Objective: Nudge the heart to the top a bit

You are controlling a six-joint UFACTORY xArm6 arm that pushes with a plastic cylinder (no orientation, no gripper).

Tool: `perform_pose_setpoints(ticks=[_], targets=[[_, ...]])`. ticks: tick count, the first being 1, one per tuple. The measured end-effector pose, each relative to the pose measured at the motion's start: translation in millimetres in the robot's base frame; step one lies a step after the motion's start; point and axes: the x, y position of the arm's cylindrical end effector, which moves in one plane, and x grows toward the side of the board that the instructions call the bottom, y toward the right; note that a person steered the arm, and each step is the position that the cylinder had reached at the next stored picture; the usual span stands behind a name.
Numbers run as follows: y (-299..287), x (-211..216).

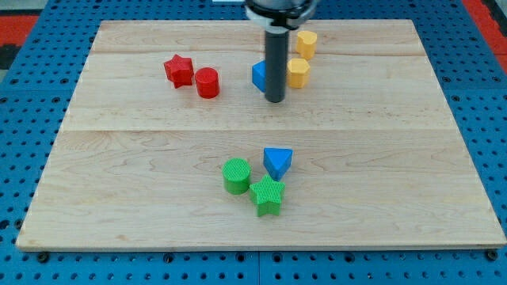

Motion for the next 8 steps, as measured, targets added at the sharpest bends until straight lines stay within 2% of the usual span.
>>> perform_pose_setpoints(ticks=[2, 3, 4, 5, 7, 8], targets=[[15, -50], [29, -30], [49, -39], [68, -79], [46, -116], [48, -113]])
